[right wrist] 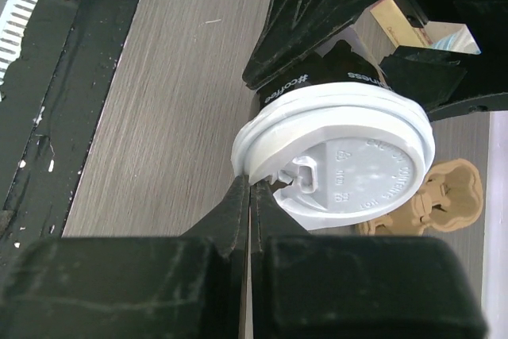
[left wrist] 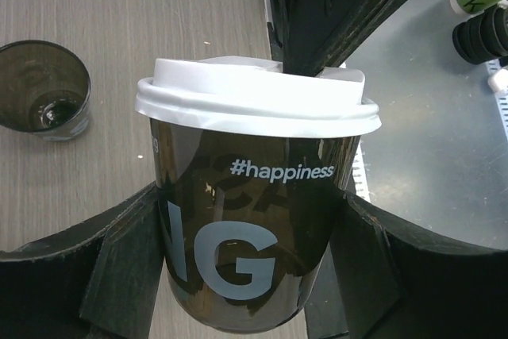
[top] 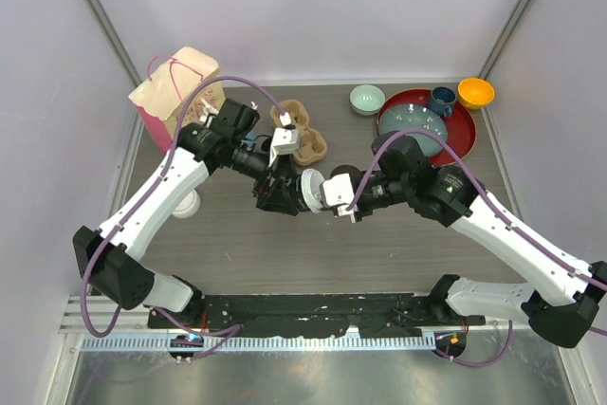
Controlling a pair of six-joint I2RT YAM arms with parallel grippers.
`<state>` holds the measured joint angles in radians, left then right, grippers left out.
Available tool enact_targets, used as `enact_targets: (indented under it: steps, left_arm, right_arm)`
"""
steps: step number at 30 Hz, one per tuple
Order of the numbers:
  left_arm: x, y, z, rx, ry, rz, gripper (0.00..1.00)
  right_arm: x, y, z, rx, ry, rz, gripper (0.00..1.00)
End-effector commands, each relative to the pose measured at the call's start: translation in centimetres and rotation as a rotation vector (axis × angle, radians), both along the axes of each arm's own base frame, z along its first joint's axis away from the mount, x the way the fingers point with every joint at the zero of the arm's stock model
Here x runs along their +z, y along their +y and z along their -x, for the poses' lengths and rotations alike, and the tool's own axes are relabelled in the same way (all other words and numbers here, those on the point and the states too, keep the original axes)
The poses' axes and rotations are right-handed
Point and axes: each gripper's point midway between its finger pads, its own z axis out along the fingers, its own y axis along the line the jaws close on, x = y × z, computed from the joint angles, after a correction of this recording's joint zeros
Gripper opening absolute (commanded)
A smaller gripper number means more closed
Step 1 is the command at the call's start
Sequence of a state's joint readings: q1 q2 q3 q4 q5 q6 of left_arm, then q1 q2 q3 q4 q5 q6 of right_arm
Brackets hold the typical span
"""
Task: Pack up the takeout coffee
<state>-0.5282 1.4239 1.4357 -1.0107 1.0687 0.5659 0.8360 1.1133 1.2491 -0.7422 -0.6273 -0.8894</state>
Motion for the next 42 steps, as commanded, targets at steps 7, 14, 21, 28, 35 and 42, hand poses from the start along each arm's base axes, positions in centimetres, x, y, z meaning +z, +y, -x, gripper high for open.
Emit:
enact_targets:
  steps: [7,14,21,28,35,42]
  left_arm:
    - [-1.3,0.1,-2.1,-0.017,-0.162,0.003,0.9]
    - [-2.7,1.6,-4.1,0.041,-0.233,-0.068,1.0]
    - [-2.9,3.0,-5.3,0.095,-0.287,-0.142,1.0]
    - [-3.1,8.2,-6.8,0.311,-0.295,-0.239,1.0]
    - [-4.0,12.8,-8.2,0.588,-0.199,-0.34,1.0]
    - [-6.6,18.2,-10.8,0.887,-0.108,-0.383,1.0]
  right_arm:
    - [0.2,0.1,-1.1,-0.084,0.003,0.013,0.01]
    - [-0.7,-0.3,-1.8,-0.142,0.033,0.062,0.01]
    - [-2.0,-0.3,-2.9,-0.198,0.074,0.124,0.01]
    - [-3.7,0.2,-4.2,-0.227,0.108,0.221,0.01]
    - [-6.9,0.9,-6.3,-0.267,0.162,0.401,0.01]
    - [-9.4,1.5,-8.8,-0.328,0.166,0.602,0.01]
